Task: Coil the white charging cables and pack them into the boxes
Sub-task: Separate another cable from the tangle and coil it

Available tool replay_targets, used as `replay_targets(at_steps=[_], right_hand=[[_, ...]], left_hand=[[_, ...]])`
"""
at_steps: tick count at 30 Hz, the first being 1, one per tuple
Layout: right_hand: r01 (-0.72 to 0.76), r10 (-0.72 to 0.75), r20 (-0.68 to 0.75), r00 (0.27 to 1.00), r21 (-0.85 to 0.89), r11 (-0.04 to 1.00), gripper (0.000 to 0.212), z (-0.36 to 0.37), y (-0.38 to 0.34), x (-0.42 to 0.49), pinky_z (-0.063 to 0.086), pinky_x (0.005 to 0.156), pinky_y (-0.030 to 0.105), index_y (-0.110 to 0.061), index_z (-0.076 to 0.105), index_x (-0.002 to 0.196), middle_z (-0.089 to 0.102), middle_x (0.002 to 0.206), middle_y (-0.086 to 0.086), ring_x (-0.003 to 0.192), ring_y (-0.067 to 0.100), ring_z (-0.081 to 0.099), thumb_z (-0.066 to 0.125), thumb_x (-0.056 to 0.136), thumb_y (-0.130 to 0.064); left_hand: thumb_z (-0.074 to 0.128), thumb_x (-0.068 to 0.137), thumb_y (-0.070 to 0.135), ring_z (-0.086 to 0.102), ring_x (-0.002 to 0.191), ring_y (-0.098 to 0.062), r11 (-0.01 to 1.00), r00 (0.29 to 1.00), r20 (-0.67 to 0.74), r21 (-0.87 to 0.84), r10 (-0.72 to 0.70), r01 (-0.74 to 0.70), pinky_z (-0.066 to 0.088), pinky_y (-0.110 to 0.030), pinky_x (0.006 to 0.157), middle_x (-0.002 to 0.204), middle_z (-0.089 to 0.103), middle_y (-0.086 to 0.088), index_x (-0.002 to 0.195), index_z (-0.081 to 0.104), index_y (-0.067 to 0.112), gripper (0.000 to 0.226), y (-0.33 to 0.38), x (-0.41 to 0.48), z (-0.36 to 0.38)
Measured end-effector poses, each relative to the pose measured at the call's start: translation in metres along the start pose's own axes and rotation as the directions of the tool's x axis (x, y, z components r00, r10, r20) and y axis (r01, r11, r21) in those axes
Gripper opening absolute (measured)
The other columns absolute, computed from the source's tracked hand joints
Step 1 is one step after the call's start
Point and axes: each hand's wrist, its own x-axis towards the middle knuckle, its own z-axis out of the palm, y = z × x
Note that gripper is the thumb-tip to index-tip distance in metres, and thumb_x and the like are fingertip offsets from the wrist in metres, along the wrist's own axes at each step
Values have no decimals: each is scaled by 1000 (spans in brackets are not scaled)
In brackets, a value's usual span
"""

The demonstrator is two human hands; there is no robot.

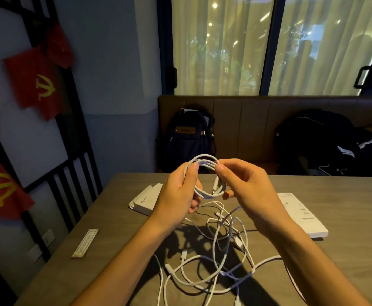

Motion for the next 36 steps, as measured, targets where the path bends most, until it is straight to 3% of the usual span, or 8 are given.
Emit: replay_targets(at_steps=[5, 10, 16, 19, 23, 28, 32, 36], right_hand=[[139, -153, -83, 985, -155, 978, 9, 6, 5, -4, 59, 61, 23, -27, 65, 105, 72, 86, -11, 80, 10, 70, 59, 100, -24], [152, -144, 62, 988, -140, 978, 8, -3, -4, -1, 59, 67, 25, -22, 66, 102, 75, 94, -4, 85, 13, 73, 64, 96, -16], [-134, 94, 195, 976, 205, 969, 28, -7, -4, -1, 61, 79, 41, -20, 59, 117, 74, 93, 10, 89, 26, 74, 64, 94, -4], [-252, 171, 276, 946, 290, 923, 28, -5, -4, -1, 59, 74, 31, -19, 60, 119, 68, 91, 12, 82, 21, 70, 63, 95, -6], [-273, 199, 312, 929, 213, 938, 37, 1, -5, -3, 57, 74, 27, -28, 59, 126, 72, 100, 9, 89, 22, 70, 60, 96, -6], [-352, 179, 416, 891, 388, 852, 43, -4, -7, -2, 58, 90, 35, -19, 59, 134, 69, 118, 20, 103, 27, 68, 63, 93, -28], [-343, 139, 449, 883, 413, 844, 53, -5, -2, -1, 59, 92, 36, -20, 56, 135, 71, 120, 20, 112, 32, 69, 72, 86, -5], [-306, 123, 447, 886, 363, 880, 62, -10, 1, -1, 59, 87, 33, -24, 56, 135, 73, 104, 18, 101, 32, 71, 71, 80, 1]], left_hand=[[39, 108, 36, 47, 49, -11, 999, 997, 83, -34, -8, 11, 42, -27, 44, 66, 50, -9, 94, 59, 25, 27, 4, -5, 4], [39, 108, 38, 46, 49, -9, 994, 994, 75, -71, -74, 79, 40, -24, 45, 60, 50, -2, 89, 56, 19, 32, 11, -4, 0], [40, 108, 39, 39, 49, -9, 992, 986, 151, -97, -69, 84, 32, -22, 44, 62, 48, -1, 95, 64, 28, 30, 14, -6, -1], [38, 108, 39, 41, 48, -6, 993, 986, 137, -61, -94, 103, 33, -20, 44, 59, 51, 4, 109, 65, 23, 31, 14, -5, -2], [38, 108, 40, 39, 47, -5, 990, 985, 121, -61, -122, 130, 31, -19, 44, 56, 48, 7, 89, 60, 27, 32, 14, -5, -3], [42, 107, 42, 31, 45, -7, 961, 980, 54, -190, -193, 200, 26, -18, 40, 58, 40, 2, 81, 48, 15, 38, 14, 1, -14], [44, 106, 41, 31, 44, -6, 927, 972, 80, -292, -221, 235, 25, -15, 39, 58, 42, 2, 81, 52, 16, 36, 13, 3, -18], [46, 105, 41, 31, 44, -6, 909, 966, 114, -329, -232, 257, 26, -14, 39, 58, 42, 3, 84, 49, 12, 37, 14, 4, -20]])
